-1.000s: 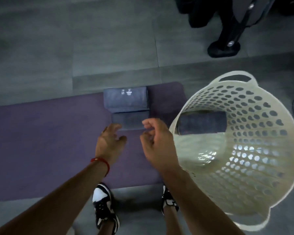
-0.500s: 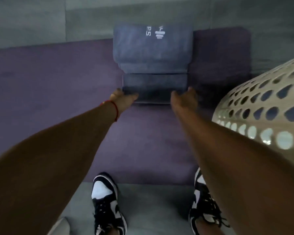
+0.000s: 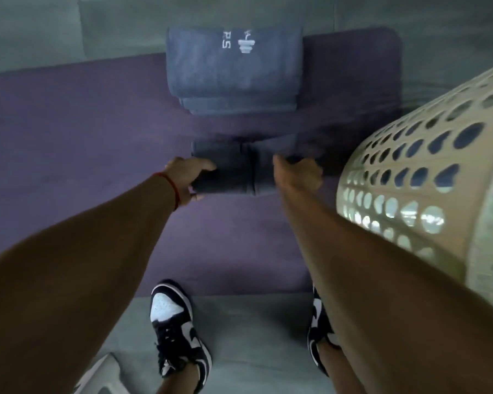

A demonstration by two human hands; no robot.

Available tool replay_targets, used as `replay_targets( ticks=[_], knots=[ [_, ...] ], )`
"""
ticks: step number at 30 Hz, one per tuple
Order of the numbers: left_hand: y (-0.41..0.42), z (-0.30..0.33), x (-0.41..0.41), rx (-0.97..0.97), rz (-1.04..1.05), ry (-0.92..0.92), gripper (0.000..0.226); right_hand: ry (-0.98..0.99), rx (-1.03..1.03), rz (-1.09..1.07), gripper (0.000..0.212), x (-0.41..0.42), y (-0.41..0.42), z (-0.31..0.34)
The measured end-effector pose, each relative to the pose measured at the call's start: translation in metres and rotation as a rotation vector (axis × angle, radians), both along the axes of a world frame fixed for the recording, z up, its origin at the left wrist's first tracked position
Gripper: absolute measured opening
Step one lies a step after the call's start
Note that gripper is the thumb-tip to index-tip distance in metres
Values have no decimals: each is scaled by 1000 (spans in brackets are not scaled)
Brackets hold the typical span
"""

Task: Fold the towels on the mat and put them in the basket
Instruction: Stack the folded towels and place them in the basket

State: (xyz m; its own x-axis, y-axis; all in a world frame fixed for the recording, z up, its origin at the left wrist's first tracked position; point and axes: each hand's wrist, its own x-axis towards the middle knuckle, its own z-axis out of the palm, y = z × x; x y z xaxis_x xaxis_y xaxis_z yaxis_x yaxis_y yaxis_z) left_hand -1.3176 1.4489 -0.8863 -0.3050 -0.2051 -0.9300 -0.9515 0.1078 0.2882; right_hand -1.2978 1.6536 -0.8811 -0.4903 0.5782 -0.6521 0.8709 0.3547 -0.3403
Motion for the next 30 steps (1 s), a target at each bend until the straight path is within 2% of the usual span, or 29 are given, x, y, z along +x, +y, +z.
replay_targets(
  ticks=[2, 3, 8, 10, 12, 14, 17, 19, 22, 25, 28, 30],
  knots=[
    [2, 36, 19, 9, 76, 42, 21, 121, -84, -116, 44, 21, -5, 43],
    [2, 58, 27, 9, 125, 75, 23, 166, -136, -152, 41, 30, -8, 69],
    [0, 184, 59, -42, 332, 260, 45, 349, -283, 88, 34, 69, -8, 214],
    [6, 236, 72, -6, 353, 301, 55, 418, -312, 133, 33, 80, 6, 268],
    [21, 283, 82, 61, 238, 367, 54, 512, -272, 124, 32, 88, 36, 308],
    [50, 327, 88, 142, 13, 424, 49, 542, -233, 95, 31, 96, 77, 336],
    [114, 368, 91, 229, -285, 459, 63, 502, -176, -35, 27, 111, 151, 355],
    [166, 375, 95, 263, -345, 456, 66, 460, -102, -117, 33, 121, 200, 356],
    [246, 361, 102, 304, -348, 423, 49, 376, 7, -172, 49, 134, 271, 337],
    [309, 313, 99, 194, -328, 384, 43, 314, 33, -194, 57, 136, 323, 298],
    [349, 256, 82, 57, -274, 362, 24, 253, -9, -159, 53, 126, 357, 252],
    [362, 218, 68, -36, -331, 338, 34, 235, -66, -109, 41, 114, 373, 221]
  ],
)
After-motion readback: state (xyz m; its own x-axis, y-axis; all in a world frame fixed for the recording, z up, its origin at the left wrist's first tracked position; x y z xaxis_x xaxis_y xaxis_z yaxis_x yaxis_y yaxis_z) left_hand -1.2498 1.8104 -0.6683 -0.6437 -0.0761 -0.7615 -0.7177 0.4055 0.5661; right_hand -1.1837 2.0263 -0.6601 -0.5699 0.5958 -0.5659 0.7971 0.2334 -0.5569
